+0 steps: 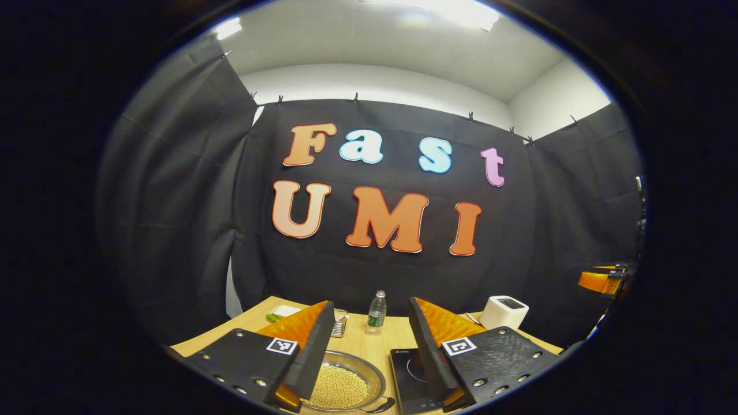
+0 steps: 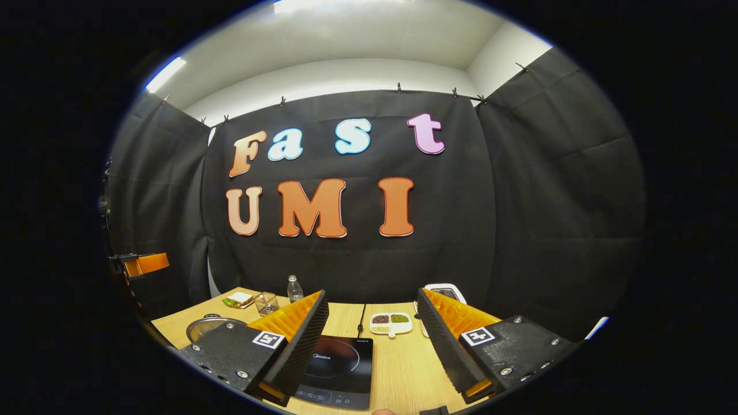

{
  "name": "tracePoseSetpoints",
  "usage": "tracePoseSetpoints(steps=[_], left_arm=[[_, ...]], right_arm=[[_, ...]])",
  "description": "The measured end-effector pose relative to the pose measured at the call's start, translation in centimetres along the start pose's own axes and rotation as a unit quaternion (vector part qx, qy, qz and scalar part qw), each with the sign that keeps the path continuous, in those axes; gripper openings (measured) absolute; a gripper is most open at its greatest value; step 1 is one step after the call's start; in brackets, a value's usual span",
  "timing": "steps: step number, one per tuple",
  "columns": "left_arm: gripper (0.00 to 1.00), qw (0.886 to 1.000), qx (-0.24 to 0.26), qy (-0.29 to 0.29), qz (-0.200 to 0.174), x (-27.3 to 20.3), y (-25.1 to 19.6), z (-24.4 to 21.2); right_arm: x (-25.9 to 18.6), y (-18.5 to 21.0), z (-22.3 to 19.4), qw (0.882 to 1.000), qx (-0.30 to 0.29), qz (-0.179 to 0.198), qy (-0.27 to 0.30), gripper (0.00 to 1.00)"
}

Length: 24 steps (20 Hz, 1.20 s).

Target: First push the handle of the pot to place it horizontally, then grasp the pot with both hands and set it on the induction cooktop.

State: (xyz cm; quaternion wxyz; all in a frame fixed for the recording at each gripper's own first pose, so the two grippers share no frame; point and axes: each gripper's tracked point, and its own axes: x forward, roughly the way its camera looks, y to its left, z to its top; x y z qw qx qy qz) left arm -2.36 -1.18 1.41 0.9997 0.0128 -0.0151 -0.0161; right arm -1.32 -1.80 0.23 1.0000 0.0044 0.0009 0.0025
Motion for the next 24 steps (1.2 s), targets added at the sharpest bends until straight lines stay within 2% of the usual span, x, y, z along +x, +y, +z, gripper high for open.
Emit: tracePoseSetpoints(steps=[2, 4, 6, 7, 10, 12, 15, 18, 24], left_arm=[[0.54, 1.000, -0.007, 0.002, -0.008, -0.1, -0.4, 0.0], [0.52, 1.000, -0.013, 0.004, -0.016, 0.1, -0.6, -0.2], [0.29, 1.000, -0.016, 0.009, -0.017, 0.0, -0.5, -0.5], [0.29, 0.999, -0.019, 0.009, -0.026, 0.0, -0.9, -0.5], [0.07, 0.998, -0.040, 0.013, -0.043, -0.5, -1.6, -0.6], [0.05, 0.999, -0.040, 0.012, -0.010, -0.2, 0.4, -0.8], [0.00, 0.997, -0.048, 0.025, -0.053, -0.6, -1.8, -1.7], [0.01, 0.995, -0.035, 0.051, -0.074, -1.0, -2.3, -3.4], [0.02, 0.990, -0.015, 0.106, -0.090, -2.3, -2.5, -7.7]], right_arm=[[-0.1, 0.0, 0.0, 1.000, 0.000, -0.001, 0.001, 0.96], [-0.1, 0.0, -0.1, 1.000, 0.002, 0.000, 0.001, 0.96], [-0.1, 0.0, -0.1, 1.000, 0.002, 0.002, 0.002, 0.95], [-0.1, 0.0, -0.1, 1.000, 0.001, 0.002, 0.002, 0.96], [-0.1, 0.0, -0.1, 1.000, 0.000, 0.001, 0.002, 0.96], [-0.2, 0.0, -0.1, 1.000, 0.000, 0.002, 0.003, 0.96], [-0.1, -0.1, -0.1, 1.000, -0.002, 0.002, 0.003, 0.96], [-0.2, 0.0, -0.2, 1.000, 0.002, 0.002, 0.005, 0.96], [-0.3, 0.0, -0.2, 1.000, 0.003, 0.003, 0.005, 0.96]])
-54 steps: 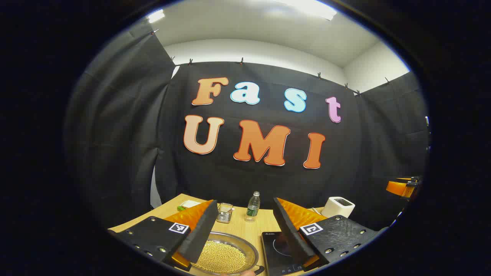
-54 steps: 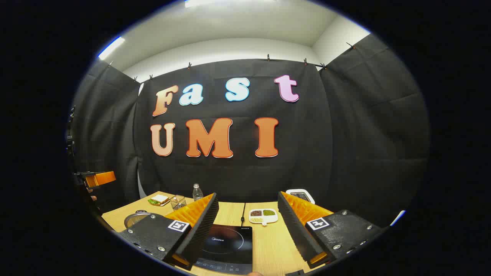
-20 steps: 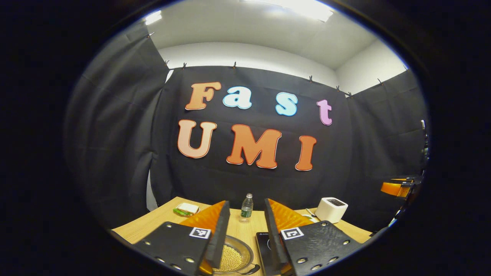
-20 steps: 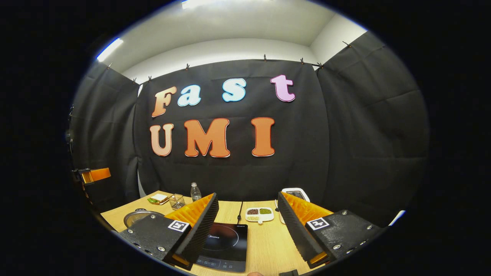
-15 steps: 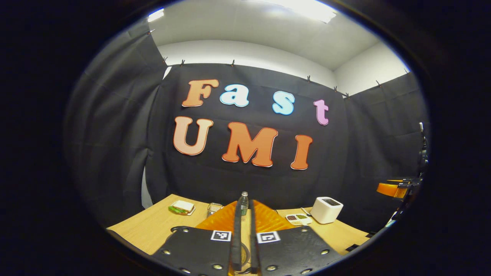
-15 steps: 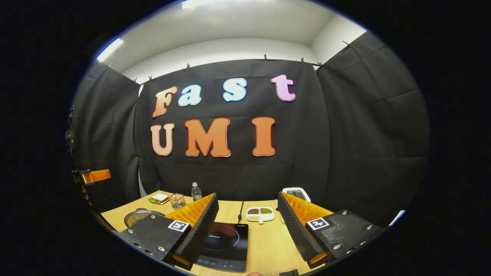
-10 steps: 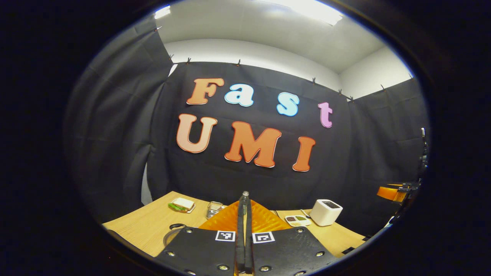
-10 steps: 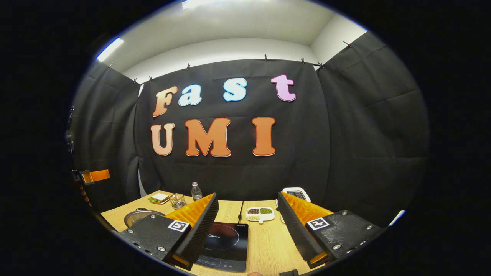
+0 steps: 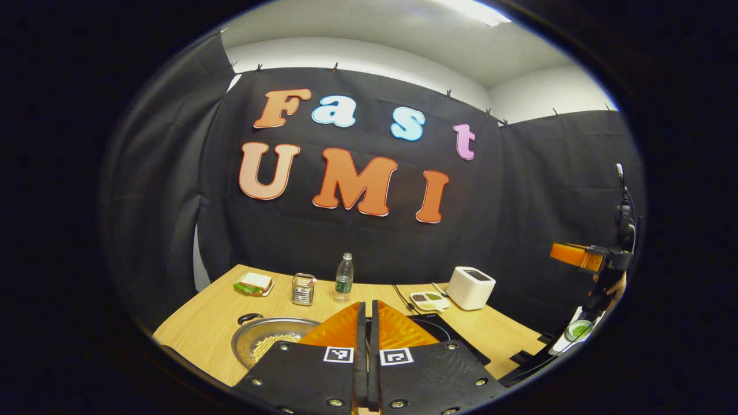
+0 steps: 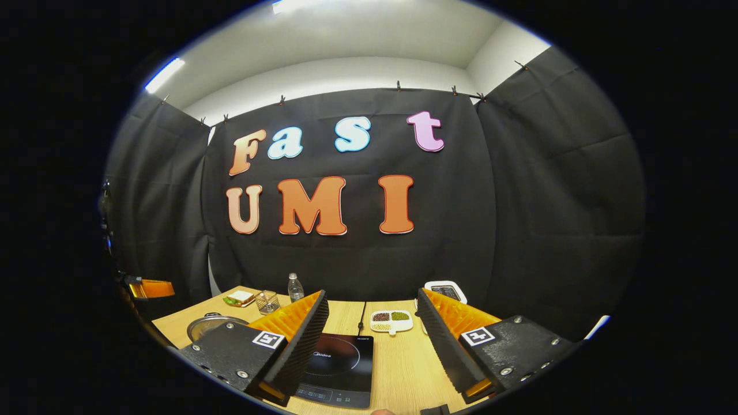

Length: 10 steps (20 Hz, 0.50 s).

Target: First push the handle of the pot to place it horizontally, then grasp the pot with both hands and set it on the induction cooktop.

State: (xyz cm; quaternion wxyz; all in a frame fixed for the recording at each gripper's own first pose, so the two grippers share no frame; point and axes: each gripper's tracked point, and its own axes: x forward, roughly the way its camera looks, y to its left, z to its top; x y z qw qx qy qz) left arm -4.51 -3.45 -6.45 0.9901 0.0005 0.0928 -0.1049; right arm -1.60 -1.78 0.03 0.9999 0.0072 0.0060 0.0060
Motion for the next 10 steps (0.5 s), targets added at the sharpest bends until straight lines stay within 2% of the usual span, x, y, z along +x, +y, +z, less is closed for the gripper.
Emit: tracePoseSetpoints(steps=[10], left_arm=[[0.02, 0.992, 0.019, 0.120, -0.031, -1.2, -1.2, -10.5]], right_arm=[[0.1, 0.1, -0.3, 1.000, -0.001, 0.006, 0.005, 0.96]])
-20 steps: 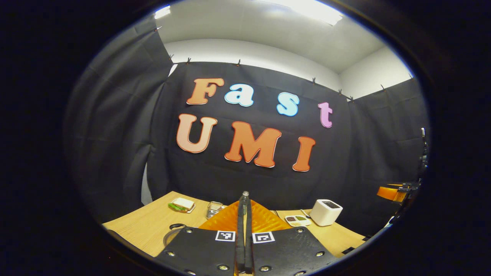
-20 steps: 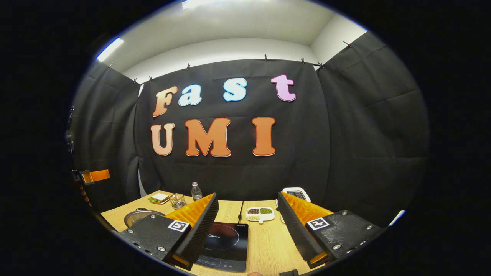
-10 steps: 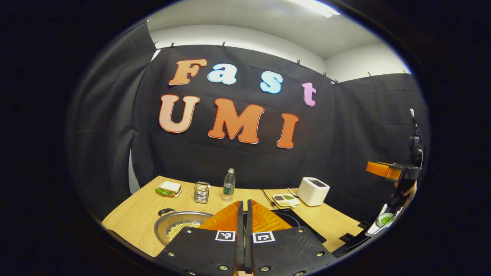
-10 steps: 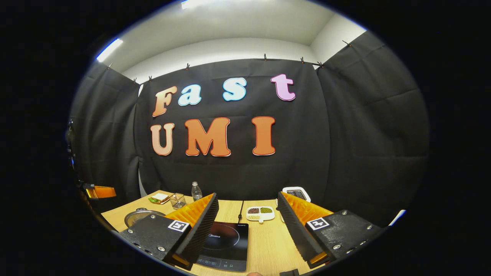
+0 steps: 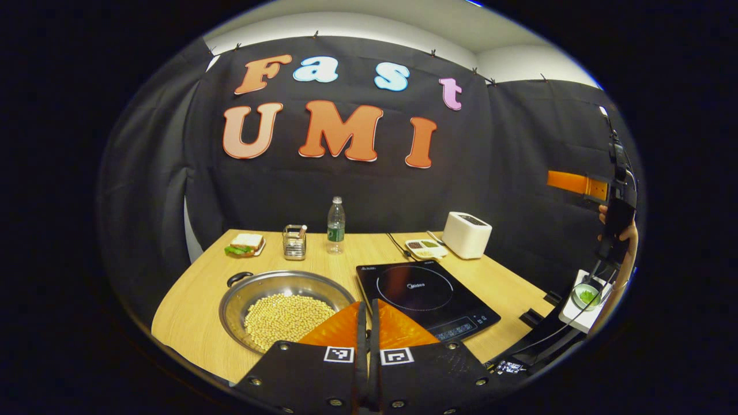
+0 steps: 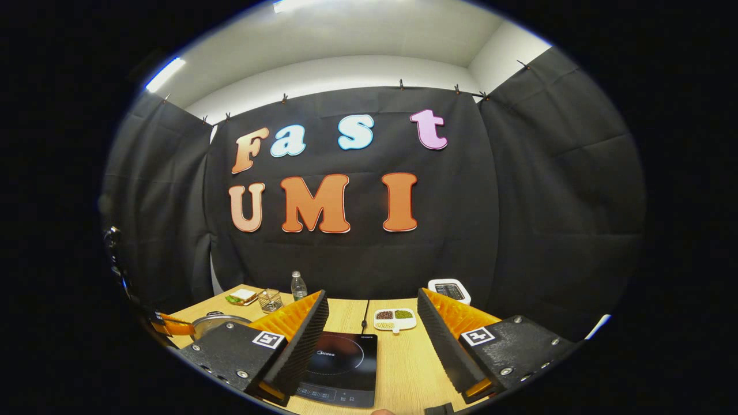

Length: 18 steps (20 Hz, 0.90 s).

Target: First push the handle of the pot to place it horizontally, then grasp the pot with both hands and set it on the induction cooktop.

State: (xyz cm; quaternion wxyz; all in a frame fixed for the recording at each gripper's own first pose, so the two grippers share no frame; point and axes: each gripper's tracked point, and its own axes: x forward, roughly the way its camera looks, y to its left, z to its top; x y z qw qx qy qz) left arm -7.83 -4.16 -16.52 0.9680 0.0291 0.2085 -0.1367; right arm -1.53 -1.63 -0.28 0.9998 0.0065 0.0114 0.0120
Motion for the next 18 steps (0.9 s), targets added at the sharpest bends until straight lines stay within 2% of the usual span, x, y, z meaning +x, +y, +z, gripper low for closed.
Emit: tracePoseSetpoints(steps=[8, 15, 18], left_arm=[[0.02, 0.995, 0.008, 0.101, -0.002, 0.5, 0.3, -7.9], [0.02, 0.983, 0.032, 0.181, -0.008, 1.0, 0.7, -13.6], [0.02, 0.979, 0.010, 0.206, 0.002, 1.4, 1.9, -15.5]], right_arm=[[0.4, 0.5, -0.7, 1.000, 0.000, 0.007, 0.008, 0.96], [0.7, 0.6, -2.0, 1.000, -0.004, 0.008, 0.022, 0.96], [1.1, 0.4, -2.7, 1.000, 0.000, 0.005, 0.030, 0.96]])
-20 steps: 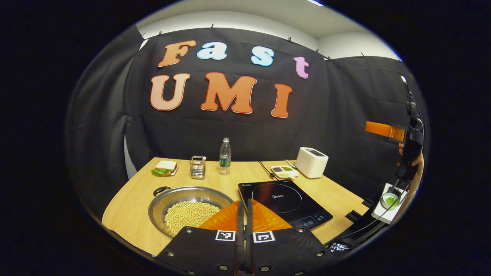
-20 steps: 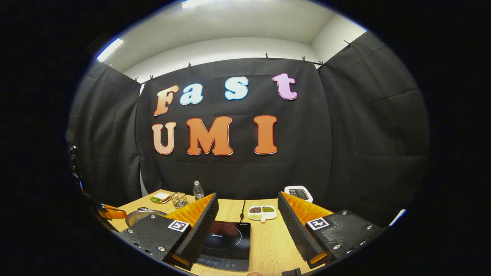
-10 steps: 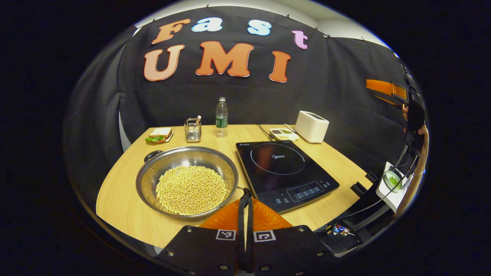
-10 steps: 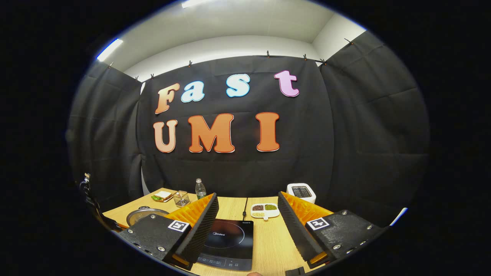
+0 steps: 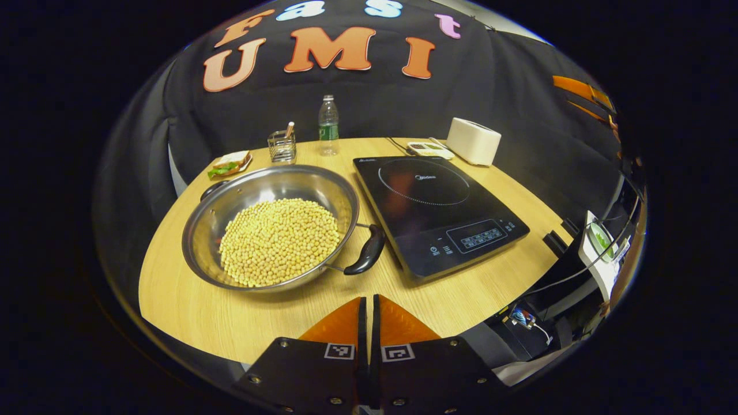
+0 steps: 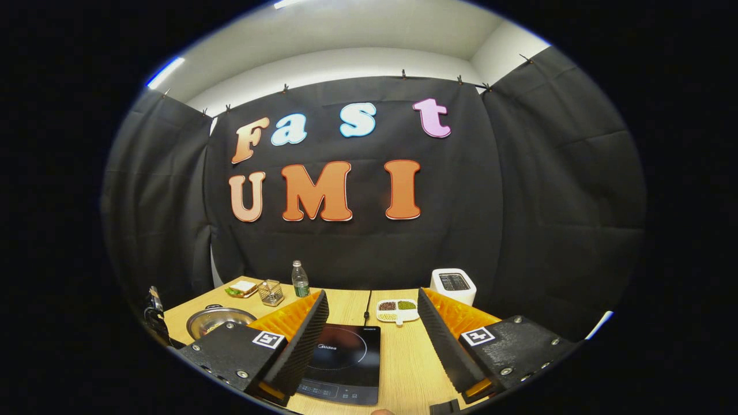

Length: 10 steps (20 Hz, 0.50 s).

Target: First push the handle of the pot to place it horizontally, then grasp the pot with both hands and set it on the induction cooktop.

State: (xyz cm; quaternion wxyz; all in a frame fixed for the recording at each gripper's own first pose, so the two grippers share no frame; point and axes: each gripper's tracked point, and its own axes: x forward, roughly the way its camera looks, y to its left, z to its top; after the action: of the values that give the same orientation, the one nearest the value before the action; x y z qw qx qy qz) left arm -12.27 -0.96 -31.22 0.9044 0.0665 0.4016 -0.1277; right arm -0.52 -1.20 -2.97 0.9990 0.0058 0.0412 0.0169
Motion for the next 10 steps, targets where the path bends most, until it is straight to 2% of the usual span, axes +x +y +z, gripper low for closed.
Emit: tracePoseSetpoints(steps=[3, 8, 9, 10], left_arm=[[0.02, 1.000, -0.012, 0.011, 0.014, 0.9, 1.1, -0.7], [0.02, 1.000, -0.014, 0.023, 0.007, 2.8, 0.5, -0.8], [0.01, 1.000, -0.013, 0.027, 0.006, 3.2, 0.3, -0.8], [0.02, 0.999, -0.010, 0.030, 0.005, 3.7, 0.3, -0.6]], right_arm=[[0.5, -0.4, -0.8, 1.000, 0.006, -0.003, 0.008, 0.96], [1.5, -0.9, -2.1, 1.000, 0.015, -0.010, 0.021, 0.96], [1.7, -1.0, -2.3, 0.999, 0.018, -0.011, 0.025, 1.00], [1.8, -1.1, -2.4, 0.999, 0.019, -0.013, 0.027, 0.96]])
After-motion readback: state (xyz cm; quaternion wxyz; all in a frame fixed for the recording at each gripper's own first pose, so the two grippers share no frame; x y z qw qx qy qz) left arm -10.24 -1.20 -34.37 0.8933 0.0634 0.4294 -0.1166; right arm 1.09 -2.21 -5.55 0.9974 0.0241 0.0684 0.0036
